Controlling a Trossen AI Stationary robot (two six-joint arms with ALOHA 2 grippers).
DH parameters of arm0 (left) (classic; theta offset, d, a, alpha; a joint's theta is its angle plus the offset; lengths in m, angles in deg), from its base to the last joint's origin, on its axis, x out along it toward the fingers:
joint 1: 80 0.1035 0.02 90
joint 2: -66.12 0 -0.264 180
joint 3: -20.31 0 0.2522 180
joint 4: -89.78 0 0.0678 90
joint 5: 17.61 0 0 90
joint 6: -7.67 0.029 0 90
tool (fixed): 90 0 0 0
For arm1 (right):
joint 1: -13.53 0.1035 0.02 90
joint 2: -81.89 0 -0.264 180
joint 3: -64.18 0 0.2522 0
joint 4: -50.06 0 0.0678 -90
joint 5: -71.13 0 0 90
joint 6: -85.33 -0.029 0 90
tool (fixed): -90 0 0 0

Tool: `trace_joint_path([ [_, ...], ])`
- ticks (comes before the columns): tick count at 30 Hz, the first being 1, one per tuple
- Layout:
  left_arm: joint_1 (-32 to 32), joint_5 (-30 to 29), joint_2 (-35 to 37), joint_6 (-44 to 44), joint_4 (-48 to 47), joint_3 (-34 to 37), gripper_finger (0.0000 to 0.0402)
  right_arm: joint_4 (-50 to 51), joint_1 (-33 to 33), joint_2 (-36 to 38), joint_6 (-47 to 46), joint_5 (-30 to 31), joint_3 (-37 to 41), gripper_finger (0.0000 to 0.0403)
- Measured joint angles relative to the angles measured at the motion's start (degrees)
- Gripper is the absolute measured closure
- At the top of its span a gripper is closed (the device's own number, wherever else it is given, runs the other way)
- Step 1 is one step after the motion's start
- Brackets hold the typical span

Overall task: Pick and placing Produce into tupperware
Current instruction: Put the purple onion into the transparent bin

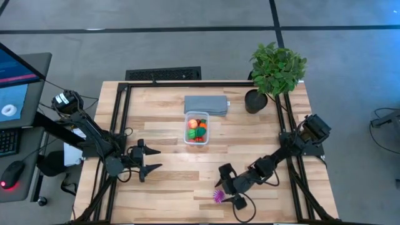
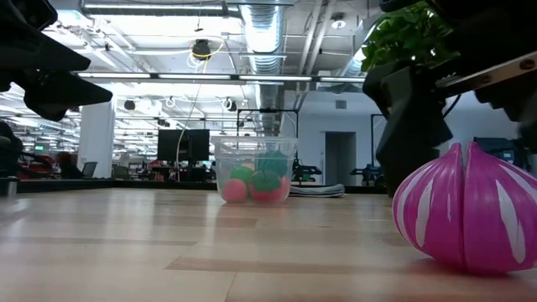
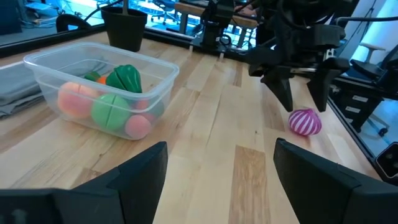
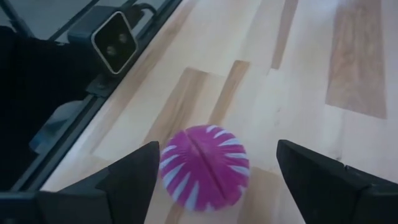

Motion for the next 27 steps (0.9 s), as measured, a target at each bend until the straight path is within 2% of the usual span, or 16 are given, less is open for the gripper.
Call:
trace_joint_path([
  [17,0.0,0.0,0.0,-0.1,-0.3,0.0,0.012,-1.1,0.0,0.0,-1.7,-1.0,0.0,0.005],
  [27,0.0,0.0,0.0,-0.4,-0.4,0.0,0.012,-3.1,0.0,-6.0,-2.5,-1.6,-1.2,0.0048],
])
